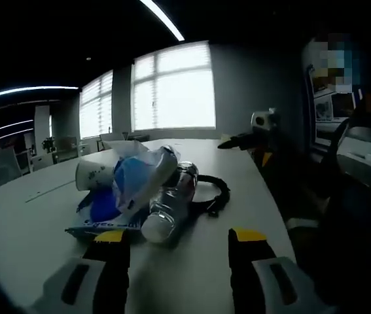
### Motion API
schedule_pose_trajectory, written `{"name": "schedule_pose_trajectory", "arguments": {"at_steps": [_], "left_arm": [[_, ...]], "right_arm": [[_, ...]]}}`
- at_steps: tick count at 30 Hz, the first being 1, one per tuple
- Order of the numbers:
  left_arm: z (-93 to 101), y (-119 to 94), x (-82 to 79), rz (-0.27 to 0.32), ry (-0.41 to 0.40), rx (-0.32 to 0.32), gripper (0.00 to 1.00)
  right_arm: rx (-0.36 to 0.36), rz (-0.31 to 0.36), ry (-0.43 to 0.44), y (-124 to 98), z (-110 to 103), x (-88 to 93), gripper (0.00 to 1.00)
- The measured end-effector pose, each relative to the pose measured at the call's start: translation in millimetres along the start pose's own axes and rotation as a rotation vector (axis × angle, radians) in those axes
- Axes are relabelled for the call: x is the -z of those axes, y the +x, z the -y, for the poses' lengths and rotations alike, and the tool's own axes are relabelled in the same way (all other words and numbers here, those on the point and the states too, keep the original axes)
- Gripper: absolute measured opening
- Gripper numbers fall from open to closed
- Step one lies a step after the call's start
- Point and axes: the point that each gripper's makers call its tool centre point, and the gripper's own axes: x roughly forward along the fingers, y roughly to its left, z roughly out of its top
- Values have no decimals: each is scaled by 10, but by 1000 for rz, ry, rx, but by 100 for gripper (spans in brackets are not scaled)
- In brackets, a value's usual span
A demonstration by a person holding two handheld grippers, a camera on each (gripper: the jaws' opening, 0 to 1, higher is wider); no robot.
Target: Arrange the tabletop items into an orderly group along one side of the table until the central work area is clear of visible clutter.
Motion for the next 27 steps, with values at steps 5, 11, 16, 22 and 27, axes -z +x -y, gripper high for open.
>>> {"name": "schedule_pose_trajectory", "arguments": {"at_steps": [5,11,16,22,27], "left_arm": [[12,75,36,-23,3,22,58],[-22,146,22,-20,23,45,49],[-85,218,32,-21,19,52,46],[-116,274,58,-39,35,65,42],[-202,314,75,-45,36,44,38]], "right_arm": [[-2,7,-1,5,-4,10,100],[-6,-2,-3,44,-13,59,100],[-10,3,-5,54,-23,43,100],[-5,3,-5,48,-3,35,100],[-3,-1,-4,47,11,44,100]]}}
